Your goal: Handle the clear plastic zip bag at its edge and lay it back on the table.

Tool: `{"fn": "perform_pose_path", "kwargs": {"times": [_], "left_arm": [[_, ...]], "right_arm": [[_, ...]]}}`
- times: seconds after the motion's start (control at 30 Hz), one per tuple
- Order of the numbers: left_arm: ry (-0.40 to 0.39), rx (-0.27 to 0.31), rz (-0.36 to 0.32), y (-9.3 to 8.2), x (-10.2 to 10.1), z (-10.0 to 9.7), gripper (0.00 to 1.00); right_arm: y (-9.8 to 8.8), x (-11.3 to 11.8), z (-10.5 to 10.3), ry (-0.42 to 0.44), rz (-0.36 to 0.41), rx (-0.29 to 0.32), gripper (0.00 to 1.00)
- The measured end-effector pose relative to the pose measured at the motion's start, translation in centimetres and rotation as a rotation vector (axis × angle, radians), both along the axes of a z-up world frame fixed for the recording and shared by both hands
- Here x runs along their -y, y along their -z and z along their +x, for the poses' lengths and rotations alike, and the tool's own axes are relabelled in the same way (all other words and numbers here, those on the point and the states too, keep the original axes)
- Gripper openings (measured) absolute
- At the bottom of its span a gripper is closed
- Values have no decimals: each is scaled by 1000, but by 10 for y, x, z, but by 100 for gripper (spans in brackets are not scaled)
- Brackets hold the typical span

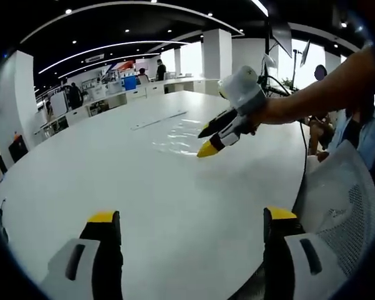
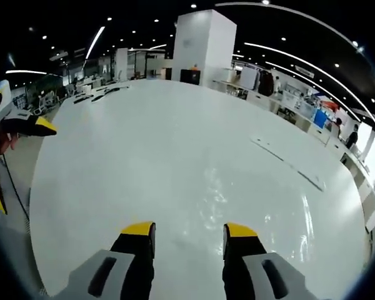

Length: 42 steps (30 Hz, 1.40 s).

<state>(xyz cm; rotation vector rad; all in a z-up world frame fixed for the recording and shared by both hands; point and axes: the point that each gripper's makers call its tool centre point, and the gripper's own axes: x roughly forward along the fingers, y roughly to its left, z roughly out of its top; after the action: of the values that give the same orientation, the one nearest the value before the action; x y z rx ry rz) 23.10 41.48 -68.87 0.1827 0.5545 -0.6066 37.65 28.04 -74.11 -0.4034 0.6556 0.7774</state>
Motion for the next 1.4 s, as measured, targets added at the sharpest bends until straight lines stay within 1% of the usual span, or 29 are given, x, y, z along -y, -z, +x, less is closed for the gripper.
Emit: {"fn": "perform_pose_path", "kwargs": {"times": [0.13,0.27,0.37,0.5,0.67,0.9,1.03,1.2,1.3,1.4], "left_arm": [[-2,-3,-1,-1,1,-1,94],[-7,-3,-2,-3,0,-2,93],[-11,-6,1,-2,-1,-2,93],[-16,-11,-1,-1,-2,-2,93],[-19,-12,4,-2,-4,-2,93],[-25,-15,5,-2,-8,-1,93],[-27,-17,4,-1,-10,0,92],[-31,-15,5,-1,-12,1,92],[-32,-14,3,-1,-12,2,92],[-35,-16,-1,-1,-12,3,92]], "right_arm": [[4,-1,3,10,10,-15,36],[11,-1,6,34,25,-46,34],[16,-2,10,45,21,-51,32],[17,-4,10,50,16,-57,30],[21,-4,12,68,22,-78,24],[25,-4,14,88,30,-95,22],[28,-6,18,90,25,-104,20],[32,-5,14,82,10,-118,14],[33,-3,13,82,1,-121,13],[35,-3,13,79,-8,-130,9]]}}
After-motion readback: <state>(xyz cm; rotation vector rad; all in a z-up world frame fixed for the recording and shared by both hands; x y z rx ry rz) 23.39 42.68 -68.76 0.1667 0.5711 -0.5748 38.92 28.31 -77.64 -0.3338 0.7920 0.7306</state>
